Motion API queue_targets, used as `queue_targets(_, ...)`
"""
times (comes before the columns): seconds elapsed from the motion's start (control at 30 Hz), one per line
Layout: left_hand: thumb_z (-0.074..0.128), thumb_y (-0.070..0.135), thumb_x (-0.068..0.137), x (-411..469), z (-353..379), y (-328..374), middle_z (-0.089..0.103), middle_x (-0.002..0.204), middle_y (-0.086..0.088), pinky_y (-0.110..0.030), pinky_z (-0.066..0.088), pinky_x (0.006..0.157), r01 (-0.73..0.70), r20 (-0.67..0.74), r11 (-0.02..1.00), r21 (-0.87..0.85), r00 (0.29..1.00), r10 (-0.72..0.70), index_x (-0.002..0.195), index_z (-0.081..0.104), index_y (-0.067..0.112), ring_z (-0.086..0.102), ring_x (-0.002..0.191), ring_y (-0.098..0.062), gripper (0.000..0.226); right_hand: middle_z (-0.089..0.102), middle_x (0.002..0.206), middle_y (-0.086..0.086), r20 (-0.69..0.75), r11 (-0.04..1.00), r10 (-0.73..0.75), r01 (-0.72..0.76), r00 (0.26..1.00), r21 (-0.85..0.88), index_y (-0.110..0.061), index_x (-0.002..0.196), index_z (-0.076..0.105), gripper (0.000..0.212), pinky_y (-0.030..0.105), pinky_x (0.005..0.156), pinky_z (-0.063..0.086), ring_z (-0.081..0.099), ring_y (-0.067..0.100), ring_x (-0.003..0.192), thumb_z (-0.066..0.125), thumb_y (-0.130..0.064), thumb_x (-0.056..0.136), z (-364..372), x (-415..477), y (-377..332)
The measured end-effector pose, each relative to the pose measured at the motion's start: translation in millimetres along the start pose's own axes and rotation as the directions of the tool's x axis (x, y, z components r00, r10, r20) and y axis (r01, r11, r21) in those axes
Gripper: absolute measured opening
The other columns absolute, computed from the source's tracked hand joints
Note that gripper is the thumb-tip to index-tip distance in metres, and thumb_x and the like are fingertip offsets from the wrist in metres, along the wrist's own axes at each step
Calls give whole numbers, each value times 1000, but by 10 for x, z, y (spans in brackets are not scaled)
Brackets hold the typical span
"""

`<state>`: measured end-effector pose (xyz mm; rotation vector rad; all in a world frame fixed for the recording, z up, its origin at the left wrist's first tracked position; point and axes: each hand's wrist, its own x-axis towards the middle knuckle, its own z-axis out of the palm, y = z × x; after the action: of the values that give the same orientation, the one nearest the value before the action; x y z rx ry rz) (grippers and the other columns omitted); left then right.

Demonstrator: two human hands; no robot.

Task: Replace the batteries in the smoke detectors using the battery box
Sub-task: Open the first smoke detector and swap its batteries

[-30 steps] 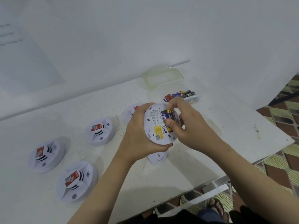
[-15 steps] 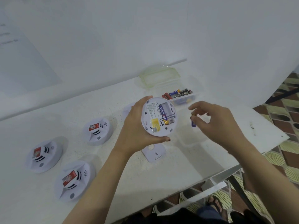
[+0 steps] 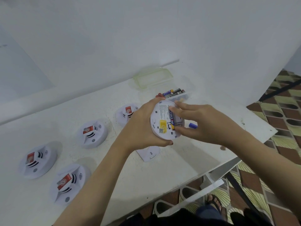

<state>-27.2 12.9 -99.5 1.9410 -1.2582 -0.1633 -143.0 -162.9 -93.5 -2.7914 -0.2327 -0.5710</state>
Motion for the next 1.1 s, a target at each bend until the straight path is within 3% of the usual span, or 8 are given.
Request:
queue_targets(0.1,89,36,48,3,-7,46,56,115,20,-24,50,84,-16,-8,1000,4,1000,16,127,41,40,57,106,-6,92,70,110,12,-1,993,-61,61,998,-96,-6,114,67,48,21,53,44,67,24,61,65,-32,73,-9,6,-40)
queue_targets(0.27,85,36,47,17,-25,118,59,105,15,-18,49,77,-45,-19,999,-12,999,44,118,46,39,59,97,-6,81,71,96,15,5,982,-109,108,994,-155,-2,106,70,45,17,51,34,58,23,49,65,-27,68,7,19,-45)
queue_targets(0.47,90,27,47,-23,-47,36,61,115,14,-6,42,81,-7,-26,1000,-19,1000,7,129,49,22,58,103,0,92,63,122,11,64,1000,-18,16,998,25,-12,121,64,48,17,63,45,67,23,87,52,-39,83,0,-5,-44)
queue_targets(0.63,91,26,46,-13,-55,0,60,116,19,-6,42,83,1,-48,1000,-25,999,-2,130,48,23,57,106,1,95,50,139,5,-3,969,96,-93,995,231,-17,120,65,46,11,84,37,47,10,120,59,-41,82,45,-23,-3)
queue_targets(0.77,89,30,44,23,-61,-30,53,115,29,-1,37,81,27,-67,999,-23,997,-28,123,39,45,52,105,12,95,55,130,-1,-174,953,165,-112,971,280,-15,111,70,28,3,90,36,45,3,123,56,-29,90,97,-115,-4)
queue_targets(0.87,89,38,43,59,-66,-94,50,120,28,0,36,84,73,-96,997,-23,993,-75,125,37,43,49,107,14,97,57,126,-7,-219,928,267,-189,939,321,-17,102,72,33,3,92,36,48,-4,117,45,-34,91,105,-209,54)
queue_targets(1.0,95,46,34,121,-54,-183,47,120,29,2,34,87,122,-169,991,-55,977,-130,128,37,34,46,108,20,111,57,122,-14,-82,903,327,-286,941,322,-22,95,71,35,10,91,41,48,-14,109,42,-39,87,140,-332,209)
queue_targets(1.1,94,49,34,187,-23,-238,49,118,30,0,36,88,137,-234,984,-118,959,-161,124,39,39,47,109,18,106,53,134,-5,102,928,304,-319,947,194,-24,98,71,31,18,92,34,50,2,114,47,-38,84,117,-280,363)
